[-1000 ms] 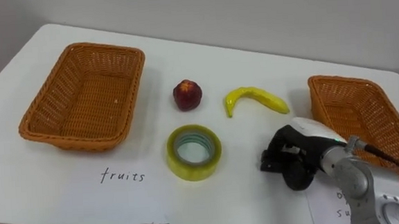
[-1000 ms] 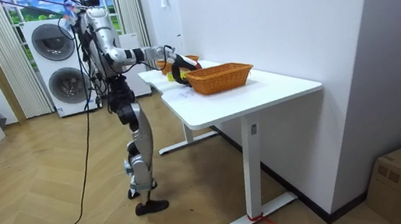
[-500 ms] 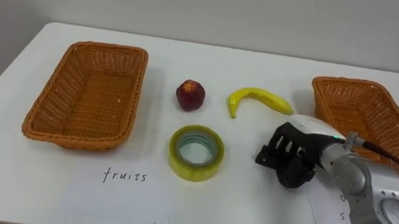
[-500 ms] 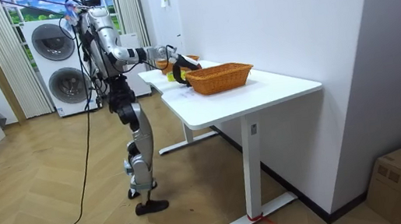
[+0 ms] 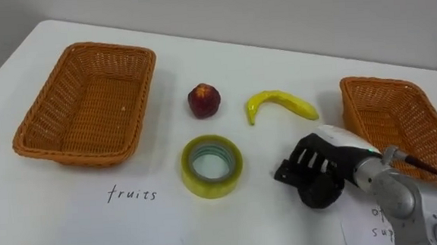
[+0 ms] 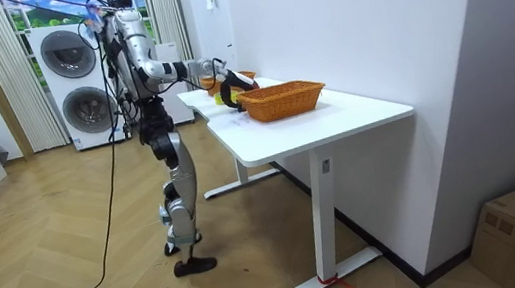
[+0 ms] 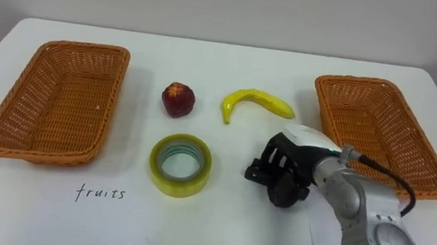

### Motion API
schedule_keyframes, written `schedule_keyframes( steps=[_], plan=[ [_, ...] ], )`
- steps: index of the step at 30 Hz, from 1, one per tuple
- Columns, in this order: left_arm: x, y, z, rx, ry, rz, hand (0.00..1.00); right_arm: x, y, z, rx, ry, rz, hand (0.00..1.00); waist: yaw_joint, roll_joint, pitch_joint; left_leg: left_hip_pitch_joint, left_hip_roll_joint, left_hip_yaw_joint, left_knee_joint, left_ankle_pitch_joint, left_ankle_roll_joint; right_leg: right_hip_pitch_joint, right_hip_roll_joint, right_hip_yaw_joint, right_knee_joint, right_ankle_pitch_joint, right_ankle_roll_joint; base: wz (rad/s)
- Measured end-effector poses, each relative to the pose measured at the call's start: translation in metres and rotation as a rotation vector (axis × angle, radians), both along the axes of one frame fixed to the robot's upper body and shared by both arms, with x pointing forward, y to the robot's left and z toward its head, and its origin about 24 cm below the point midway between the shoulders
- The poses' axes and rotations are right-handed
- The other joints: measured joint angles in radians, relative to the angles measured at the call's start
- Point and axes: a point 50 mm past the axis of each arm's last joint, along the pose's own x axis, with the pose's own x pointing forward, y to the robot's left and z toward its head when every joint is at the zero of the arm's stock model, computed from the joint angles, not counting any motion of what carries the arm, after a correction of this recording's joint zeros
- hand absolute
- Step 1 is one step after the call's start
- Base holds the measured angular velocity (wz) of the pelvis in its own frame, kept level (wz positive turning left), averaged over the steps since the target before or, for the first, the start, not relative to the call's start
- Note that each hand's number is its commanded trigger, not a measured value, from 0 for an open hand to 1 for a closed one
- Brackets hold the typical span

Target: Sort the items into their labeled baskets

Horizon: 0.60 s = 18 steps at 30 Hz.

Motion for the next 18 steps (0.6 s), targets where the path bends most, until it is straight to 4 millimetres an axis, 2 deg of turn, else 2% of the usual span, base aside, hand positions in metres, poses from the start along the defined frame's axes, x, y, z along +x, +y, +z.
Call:
schedule_keyframes(
  steps=[3, 7, 10, 18],
  plan=[
    [-0.002, -0.001, 0.0, -0.001, -0.012, 0.027, 0.0, 0.002, -0.007, 0.02, 0.031, -0.087, -0.025, 1.0, -0.011, 0.005, 0.0025, -0.001, 0.002, 0.01, -0.009, 0.0, 0.0, -0.007, 0.002, 0.001, 0.0, 0.0, 0.0, -0.08],
    [-0.007, -0.003, -0.001, -0.003, -0.013, 0.043, 0.0, 0.003, -0.022, 0.044, 0.067, -0.242, -0.093, 1.0, -0.025, 0.005, 0.0002, 0.002, 0.003, 0.011, -0.008, 0.0, -0.001, -0.006, 0.003, 0.002, -0.001, 0.0, 0.0, -0.01],
    [-0.014, -0.003, -0.001, -0.005, 0.001, 0.047, 0.0, 0.006, -0.026, 0.055, 0.091, -0.339, -0.125, 1.0, -0.037, 0.006, -0.0049, 0.004, 0.002, 0.012, -0.007, 0.0, -0.001, -0.005, 0.003, 0.003, 0.0, 0.0, 0.0, 0.0],
    [-0.024, -0.003, -0.001, -0.028, 0.005, 0.063, 0.0, 0.008, -0.038, 0.07, 0.146, -0.453, -0.18, 1.0, -0.056, 0.006, -0.0051, 0.001, 0.002, 0.014, -0.005, 0.0, 0.0, -0.004, 0.005, 0.003, 0.002, 0.0, 0.0, 0.0]
  ],
)
